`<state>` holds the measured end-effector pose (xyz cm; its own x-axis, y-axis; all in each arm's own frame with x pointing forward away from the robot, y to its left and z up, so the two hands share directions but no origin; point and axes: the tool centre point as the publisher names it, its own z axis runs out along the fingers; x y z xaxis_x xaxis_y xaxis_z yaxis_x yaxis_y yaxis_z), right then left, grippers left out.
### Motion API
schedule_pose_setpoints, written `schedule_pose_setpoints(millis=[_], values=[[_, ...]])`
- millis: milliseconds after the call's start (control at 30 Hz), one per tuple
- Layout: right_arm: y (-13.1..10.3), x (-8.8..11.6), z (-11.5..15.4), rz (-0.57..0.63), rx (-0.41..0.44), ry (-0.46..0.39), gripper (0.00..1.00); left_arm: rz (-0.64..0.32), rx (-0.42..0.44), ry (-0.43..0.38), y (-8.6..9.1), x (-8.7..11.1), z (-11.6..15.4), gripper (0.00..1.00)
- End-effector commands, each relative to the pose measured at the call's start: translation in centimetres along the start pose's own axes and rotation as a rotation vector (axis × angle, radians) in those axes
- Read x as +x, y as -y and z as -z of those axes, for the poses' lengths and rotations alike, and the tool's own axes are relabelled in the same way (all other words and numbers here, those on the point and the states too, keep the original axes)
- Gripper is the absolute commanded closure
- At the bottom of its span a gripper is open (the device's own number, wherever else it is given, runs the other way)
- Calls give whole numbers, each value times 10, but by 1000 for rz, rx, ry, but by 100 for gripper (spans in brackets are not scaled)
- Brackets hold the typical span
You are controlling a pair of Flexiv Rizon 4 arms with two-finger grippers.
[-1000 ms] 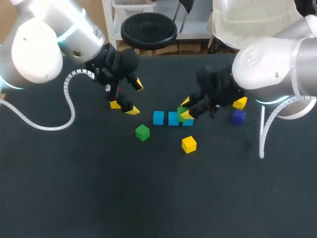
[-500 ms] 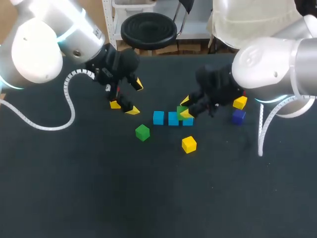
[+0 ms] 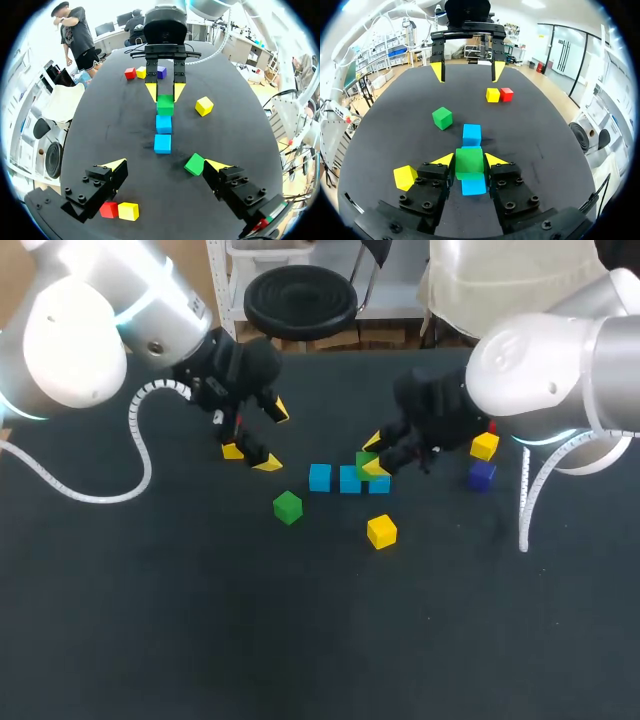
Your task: Place the blue cubes, place green cubes on the blue cubes, place the yellow cubes on the green cubes, then place the red cubes on the yellow cubes, and place purple cube on the red cubes.
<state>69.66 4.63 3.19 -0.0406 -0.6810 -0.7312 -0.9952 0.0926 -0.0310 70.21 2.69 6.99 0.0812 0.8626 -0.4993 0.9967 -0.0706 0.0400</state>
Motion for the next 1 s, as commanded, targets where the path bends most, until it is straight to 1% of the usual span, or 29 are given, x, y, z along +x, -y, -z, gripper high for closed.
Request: schedule_pose_setpoints(millis=[33, 1000], values=[[2, 1, -2, -1, -2, 3, 100, -3, 0, 4, 0, 1, 0, 0], [8, 2, -3, 4, -6, 11, 100, -3, 0, 4, 0, 1, 0, 0]])
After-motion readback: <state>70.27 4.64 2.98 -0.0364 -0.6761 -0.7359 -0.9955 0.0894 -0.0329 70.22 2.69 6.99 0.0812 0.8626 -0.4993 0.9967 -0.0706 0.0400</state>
